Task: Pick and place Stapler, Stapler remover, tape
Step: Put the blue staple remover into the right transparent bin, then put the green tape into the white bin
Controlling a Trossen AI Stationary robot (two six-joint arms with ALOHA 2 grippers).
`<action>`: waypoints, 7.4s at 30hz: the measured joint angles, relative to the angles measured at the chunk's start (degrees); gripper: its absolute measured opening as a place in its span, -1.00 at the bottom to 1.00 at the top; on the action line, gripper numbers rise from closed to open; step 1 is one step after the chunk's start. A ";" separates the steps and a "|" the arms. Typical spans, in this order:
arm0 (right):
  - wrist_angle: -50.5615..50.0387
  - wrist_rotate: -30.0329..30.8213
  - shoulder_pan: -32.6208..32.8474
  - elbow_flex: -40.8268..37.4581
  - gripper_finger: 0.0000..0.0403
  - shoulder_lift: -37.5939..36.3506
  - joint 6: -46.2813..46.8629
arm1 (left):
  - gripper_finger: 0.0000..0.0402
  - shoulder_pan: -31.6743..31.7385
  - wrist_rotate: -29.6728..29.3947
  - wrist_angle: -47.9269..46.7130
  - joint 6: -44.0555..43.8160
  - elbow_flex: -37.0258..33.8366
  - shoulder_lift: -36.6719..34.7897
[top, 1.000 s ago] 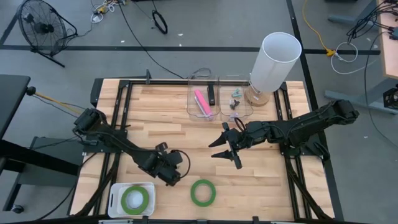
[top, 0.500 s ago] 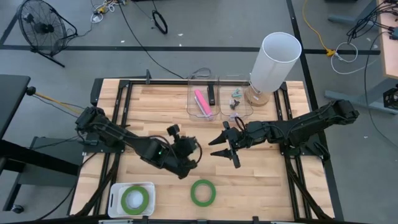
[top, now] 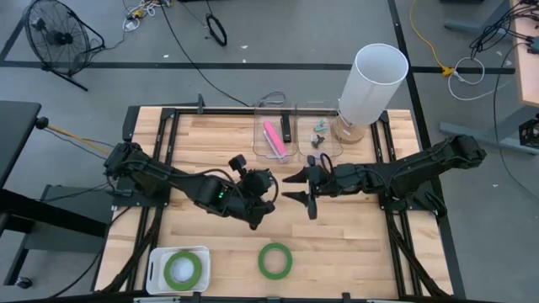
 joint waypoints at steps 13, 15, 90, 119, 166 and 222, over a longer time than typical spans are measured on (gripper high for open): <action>2.42 0.56 -0.02 0.00 -0.02 2.20 -7.54 | -0.82 0.38 2.47 11.88 9.94 0.00 0.00; 4.40 0.47 -0.02 0.00 -0.02 3.62 -9.66 | -0.82 0.39 4.01 12.56 10.67 0.00 0.00; -27.60 16.60 -16.06 0.07 -1.00 -7.56 0.08 | -0.58 -6.78 -1.42 -28.09 -18.35 -0.53 -7.98; -36.10 9.23 -37.88 0.00 -0.99 -7.69 2.98 | -0.58 -14.51 -2.34 -38.48 -30.31 -0.55 -7.98; -24.61 -11.10 -19.96 0.00 -0.22 -7.67 1.84 | -0.58 -8.90 15.67 -8.20 -14.97 -0.59 13.15; -20.96 1.86 -8.64 -0.04 -0.22 -2.43 0.33 | -0.58 -5.74 49.83 7.94 -13.26 -0.52 21.57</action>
